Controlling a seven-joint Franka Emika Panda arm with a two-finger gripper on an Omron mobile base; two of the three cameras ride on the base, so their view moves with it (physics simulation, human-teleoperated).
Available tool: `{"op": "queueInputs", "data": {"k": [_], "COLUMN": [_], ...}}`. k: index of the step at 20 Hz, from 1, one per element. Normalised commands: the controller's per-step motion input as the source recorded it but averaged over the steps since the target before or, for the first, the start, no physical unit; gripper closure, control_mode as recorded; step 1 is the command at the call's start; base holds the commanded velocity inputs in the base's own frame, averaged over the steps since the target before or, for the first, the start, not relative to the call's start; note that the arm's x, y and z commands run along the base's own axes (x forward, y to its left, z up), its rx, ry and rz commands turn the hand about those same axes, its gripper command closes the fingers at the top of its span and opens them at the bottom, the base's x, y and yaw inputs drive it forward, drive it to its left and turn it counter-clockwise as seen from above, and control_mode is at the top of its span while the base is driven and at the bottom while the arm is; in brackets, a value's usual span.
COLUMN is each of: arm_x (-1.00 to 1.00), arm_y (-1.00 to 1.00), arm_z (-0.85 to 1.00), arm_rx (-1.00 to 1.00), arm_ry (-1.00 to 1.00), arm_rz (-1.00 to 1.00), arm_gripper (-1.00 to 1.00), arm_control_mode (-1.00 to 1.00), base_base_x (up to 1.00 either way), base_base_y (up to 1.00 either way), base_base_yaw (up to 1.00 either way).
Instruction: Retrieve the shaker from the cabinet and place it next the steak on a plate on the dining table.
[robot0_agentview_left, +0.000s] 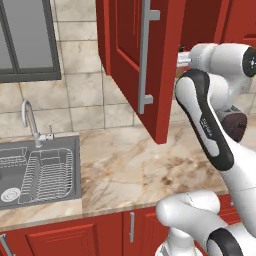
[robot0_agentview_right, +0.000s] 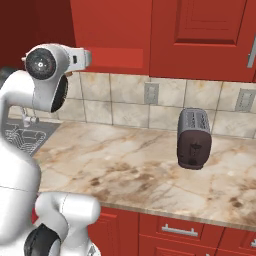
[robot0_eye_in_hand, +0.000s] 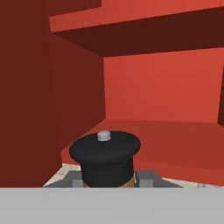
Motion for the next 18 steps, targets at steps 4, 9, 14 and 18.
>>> {"op": "queueInputs", "data": {"k": [4,9,14,18], "arm_x": [-1.00,-1.00,-1.00,-1.00], "arm_y": [-0.62,-0.24,0.04,0.03], "arm_z": [0.00,-0.04,-0.32,-0.20], "arm_rx": [0.05,0.01,0.00,0.00], "arm_ry": [0.03,0.00,0.01,0.00], "arm_rz": [0.02,0.01,0.00,0.00], "arm_gripper": [1.00,1.00,1.00,1.00], "arm_control_mode": [-1.00,-1.00,-1.00,-1.00], "base_base_x": [0.00,0.00,0.00,0.00], "base_base_y": [0.00,0.00,0.00,0.00], "base_base_yaw": [0.00,0.00,0.00,0.00]}}
